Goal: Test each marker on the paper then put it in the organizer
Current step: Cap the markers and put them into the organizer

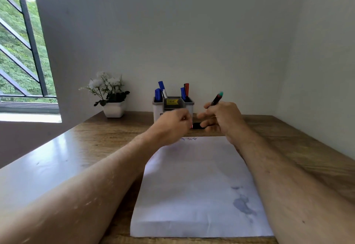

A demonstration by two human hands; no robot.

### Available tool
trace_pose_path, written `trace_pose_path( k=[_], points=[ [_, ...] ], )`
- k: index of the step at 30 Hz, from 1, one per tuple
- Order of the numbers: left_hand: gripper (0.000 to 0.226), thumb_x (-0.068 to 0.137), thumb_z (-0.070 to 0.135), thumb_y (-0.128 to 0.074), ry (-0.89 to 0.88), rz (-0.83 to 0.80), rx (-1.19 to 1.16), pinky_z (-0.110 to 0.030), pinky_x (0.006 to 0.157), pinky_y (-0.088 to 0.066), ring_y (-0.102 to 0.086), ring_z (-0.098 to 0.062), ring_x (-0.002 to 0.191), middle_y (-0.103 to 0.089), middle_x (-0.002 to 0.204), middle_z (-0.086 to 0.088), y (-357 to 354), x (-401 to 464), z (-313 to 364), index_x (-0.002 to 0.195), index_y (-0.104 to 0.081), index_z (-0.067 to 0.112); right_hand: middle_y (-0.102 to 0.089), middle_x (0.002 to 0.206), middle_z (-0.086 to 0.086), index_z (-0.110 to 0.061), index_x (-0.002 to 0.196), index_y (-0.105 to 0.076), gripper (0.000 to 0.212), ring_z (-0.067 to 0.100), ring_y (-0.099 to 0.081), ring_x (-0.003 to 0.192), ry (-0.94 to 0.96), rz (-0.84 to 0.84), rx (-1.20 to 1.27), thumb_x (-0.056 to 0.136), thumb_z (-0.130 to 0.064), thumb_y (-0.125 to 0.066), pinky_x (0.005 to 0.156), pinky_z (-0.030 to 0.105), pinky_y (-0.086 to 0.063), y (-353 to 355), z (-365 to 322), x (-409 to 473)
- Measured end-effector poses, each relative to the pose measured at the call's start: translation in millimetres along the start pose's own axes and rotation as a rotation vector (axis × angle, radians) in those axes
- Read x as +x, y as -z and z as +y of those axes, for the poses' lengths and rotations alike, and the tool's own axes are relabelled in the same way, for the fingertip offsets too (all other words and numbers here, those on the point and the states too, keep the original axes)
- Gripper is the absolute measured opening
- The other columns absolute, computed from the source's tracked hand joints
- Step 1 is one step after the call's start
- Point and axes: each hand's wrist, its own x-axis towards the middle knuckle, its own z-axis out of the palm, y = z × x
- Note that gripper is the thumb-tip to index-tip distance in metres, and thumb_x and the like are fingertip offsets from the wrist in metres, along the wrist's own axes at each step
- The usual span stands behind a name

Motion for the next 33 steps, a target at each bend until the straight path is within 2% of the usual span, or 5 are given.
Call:
trace_pose_path(
  k=[5,12,17,22,33],
  points=[
    [0.022,0.08,0.05,-0.067,-0.043,-0.137,0.37,-0.031,0.073,-0.048,-0.056,-0.011,0.089,-0.059,0.097,0.012,-10.3,-2.1,2.1,0.096,-0.06,0.037,-0.067,0.061,0.01,-0.004,0.085,-0.071,0.028,0.016,-0.054,0.043,0.026,0.009,-0.139,0.093,-0.028,-0.058,0.043,0.025,-0.043,6.9,-13.5,0.0],
    [0.032,0.08,0.054,-0.068,-0.003,-0.208,0.333,-0.028,0.071,-0.044,-0.056,-0.009,0.085,-0.059,0.093,0.012,-15.9,4.0,-8.0,0.104,-0.063,0.034,-0.069,0.069,0.015,0.002,0.099,-0.07,0.021,0.024,-0.062,0.053,-0.091,-0.129,-0.205,0.092,-0.011,-0.057,0.051,0.032,-0.05,12.4,10.7,-4.2],
    [0.036,0.08,0.052,-0.07,0.01,-0.215,0.297,-0.026,0.07,-0.046,-0.057,-0.008,0.085,-0.061,0.094,0.011,-16.5,7.9,-11.2,0.107,-0.064,0.031,-0.065,0.068,0.018,-0.004,0.087,-0.062,0.008,0.024,-0.06,0.05,-0.042,-0.215,-0.195,0.092,-0.005,-0.056,0.048,0.03,-0.051,11.3,17.6,-8.7],
    [0.032,0.081,0.05,-0.072,0.02,-0.232,0.268,-0.024,0.065,-0.042,-0.053,-0.003,0.077,-0.057,0.085,0.015,-17.5,10.7,-12.0,0.105,-0.063,0.032,-0.068,0.065,0.014,-0.014,0.07,-0.053,0.017,0.018,-0.051,0.044,-0.002,-0.16,-0.373,0.086,-0.015,-0.06,0.044,0.026,-0.04,11.6,24.1,-7.1],
    [0.034,0.082,0.046,-0.073,0.03,-0.244,0.241,-0.02,0.065,-0.04,-0.052,0.0,0.077,-0.056,0.084,0.017,-19.1,12.2,-11.7,0.111,-0.065,0.029,-0.075,0.073,0.007,-0.018,0.07,-0.055,0.018,0.003,-0.043,0.034,0.044,-0.15,-0.522,0.085,-0.026,-0.062,0.046,0.026,-0.034,8.9,26.7,-3.4]
  ],
)
